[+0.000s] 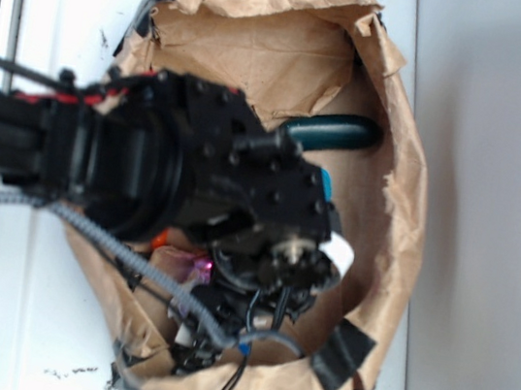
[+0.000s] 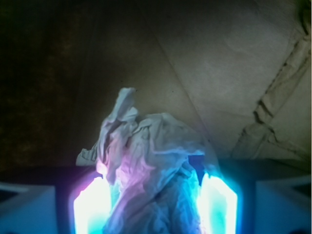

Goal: Grab the white paper.

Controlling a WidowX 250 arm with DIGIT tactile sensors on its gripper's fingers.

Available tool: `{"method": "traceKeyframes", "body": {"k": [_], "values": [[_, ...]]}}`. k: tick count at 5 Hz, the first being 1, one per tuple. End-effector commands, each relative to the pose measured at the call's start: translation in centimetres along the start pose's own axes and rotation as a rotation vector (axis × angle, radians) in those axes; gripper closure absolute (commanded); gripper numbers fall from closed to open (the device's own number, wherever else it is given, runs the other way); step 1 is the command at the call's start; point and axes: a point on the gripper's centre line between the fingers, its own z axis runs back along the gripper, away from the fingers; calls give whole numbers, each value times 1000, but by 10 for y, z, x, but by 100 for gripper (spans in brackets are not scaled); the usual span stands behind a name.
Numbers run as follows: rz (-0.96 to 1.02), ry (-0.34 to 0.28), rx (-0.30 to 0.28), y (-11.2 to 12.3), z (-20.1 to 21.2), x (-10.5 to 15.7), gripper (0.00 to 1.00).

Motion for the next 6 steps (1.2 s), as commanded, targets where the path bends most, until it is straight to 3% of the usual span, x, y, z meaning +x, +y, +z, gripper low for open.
{"method": "traceKeyframes", "body": {"k": [1, 2, 3, 4, 5, 6], "values": [[138, -153, -39, 26, 71, 3, 100], [291, -214, -40, 41, 101, 1, 100], [455, -266, 43, 45, 117, 0, 100], [595, -296, 172, 38, 133, -6, 100], [631, -303, 236, 25, 137, -17, 100], [608, -334, 265, 18, 126, -17, 100]]}}
